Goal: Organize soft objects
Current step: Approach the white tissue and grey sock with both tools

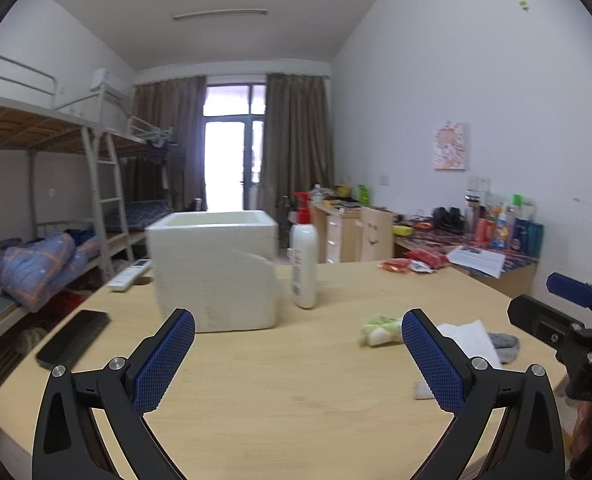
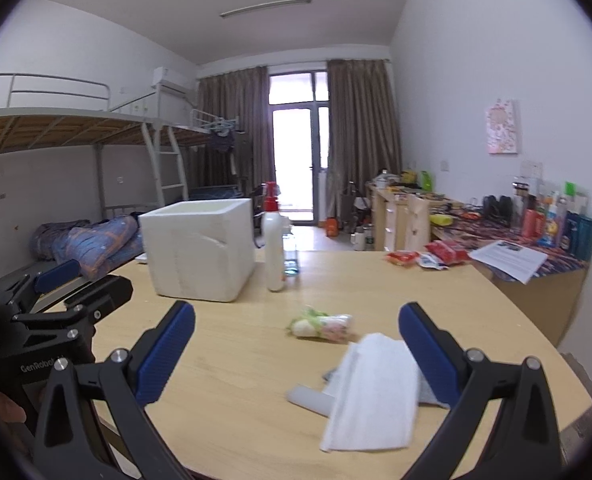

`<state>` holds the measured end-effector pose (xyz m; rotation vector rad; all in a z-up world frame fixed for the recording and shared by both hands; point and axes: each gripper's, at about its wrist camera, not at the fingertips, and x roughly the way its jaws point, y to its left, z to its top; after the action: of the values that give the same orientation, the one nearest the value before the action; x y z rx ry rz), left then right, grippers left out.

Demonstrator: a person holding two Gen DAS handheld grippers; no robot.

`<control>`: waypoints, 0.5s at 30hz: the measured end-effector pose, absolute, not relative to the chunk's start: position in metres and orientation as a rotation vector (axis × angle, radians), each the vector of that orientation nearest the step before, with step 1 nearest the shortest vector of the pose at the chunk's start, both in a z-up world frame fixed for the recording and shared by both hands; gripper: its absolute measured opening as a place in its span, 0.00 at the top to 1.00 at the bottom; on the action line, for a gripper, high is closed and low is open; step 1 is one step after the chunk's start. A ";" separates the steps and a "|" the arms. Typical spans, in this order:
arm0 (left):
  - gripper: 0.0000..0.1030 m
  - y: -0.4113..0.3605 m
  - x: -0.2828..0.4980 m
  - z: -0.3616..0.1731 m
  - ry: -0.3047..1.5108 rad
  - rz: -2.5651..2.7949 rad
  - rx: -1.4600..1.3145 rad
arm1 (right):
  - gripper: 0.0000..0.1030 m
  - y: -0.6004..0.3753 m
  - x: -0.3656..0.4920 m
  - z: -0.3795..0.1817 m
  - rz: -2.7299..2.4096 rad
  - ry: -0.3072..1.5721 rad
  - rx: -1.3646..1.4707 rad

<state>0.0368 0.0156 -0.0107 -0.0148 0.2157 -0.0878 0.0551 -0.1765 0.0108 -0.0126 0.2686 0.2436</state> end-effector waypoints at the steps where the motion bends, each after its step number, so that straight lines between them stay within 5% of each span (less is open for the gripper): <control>1: 0.00 0.011 0.037 -0.011 0.219 -0.106 -0.011 | 0.00 -0.180 0.053 0.011 0.228 0.267 -0.009; 15: 0.00 -0.057 0.051 -0.018 0.265 -0.295 0.022 | 0.00 -0.227 0.036 0.009 0.084 0.302 0.028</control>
<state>0.0512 -0.0565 -0.0180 0.0224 0.2648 -0.2954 0.0360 -0.2272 0.0093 0.0278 0.3017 0.0838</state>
